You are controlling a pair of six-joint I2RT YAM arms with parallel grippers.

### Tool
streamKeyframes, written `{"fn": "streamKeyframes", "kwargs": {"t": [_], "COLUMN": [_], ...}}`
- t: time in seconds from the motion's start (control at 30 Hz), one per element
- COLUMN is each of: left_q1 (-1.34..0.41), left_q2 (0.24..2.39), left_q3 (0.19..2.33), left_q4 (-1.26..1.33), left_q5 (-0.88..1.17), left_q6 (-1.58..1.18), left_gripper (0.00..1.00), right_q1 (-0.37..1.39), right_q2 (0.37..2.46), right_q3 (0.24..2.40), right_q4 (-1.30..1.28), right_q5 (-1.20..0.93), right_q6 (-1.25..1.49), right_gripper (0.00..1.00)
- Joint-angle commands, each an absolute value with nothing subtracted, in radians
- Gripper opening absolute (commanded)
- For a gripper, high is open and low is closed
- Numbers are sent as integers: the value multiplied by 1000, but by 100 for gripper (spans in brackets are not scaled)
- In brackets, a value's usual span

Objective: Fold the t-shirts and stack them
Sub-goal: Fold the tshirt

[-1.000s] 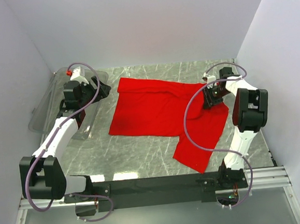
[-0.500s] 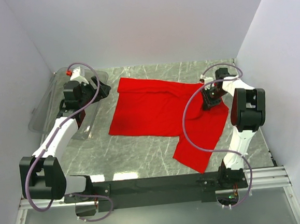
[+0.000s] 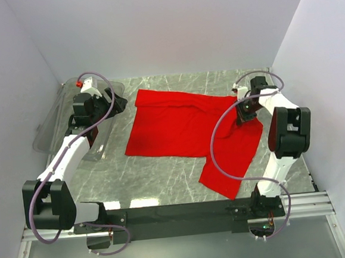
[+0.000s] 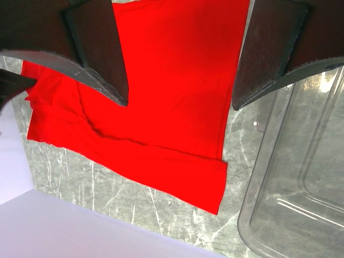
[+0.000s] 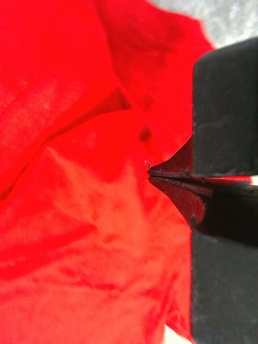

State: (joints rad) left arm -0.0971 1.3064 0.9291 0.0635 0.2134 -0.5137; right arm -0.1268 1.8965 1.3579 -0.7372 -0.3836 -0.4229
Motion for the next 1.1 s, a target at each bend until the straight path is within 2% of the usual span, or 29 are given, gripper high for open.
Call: {"fn": "streamKeyframes", "kwargs": {"t": [0.0,0.37,0.7,0.8,0.83,1.07], "left_q1": [-89,-81,-80,-80,-80,-77], "left_q2": [1292,1279,1284,1285,1287,1287], "left_q3": [923,905,908,905,904,910], "left_q4": [107,117,124,129,127,120], "left_q5": [227,233,241,245,245,239], "left_q6": [-518,-518,-520,-523,-523,-512], "left_gripper": [83,83,83,83,83,83], "right_q1": [-140,-153,-181,-205,-210,-210], "right_q2": [1790,1684,1641,1644,1646,1557], "right_q3": [1342,1161,1134,1160,1167,1235], "right_q4": [-772,-833,-855,-822,-821,-874], "right_q5": [-414,-356,-370,-325,-327,-409], "right_q6": [-403,-429,-364,-327,-331,-567], "right_gripper": [0,0,0,10,21,37]}}
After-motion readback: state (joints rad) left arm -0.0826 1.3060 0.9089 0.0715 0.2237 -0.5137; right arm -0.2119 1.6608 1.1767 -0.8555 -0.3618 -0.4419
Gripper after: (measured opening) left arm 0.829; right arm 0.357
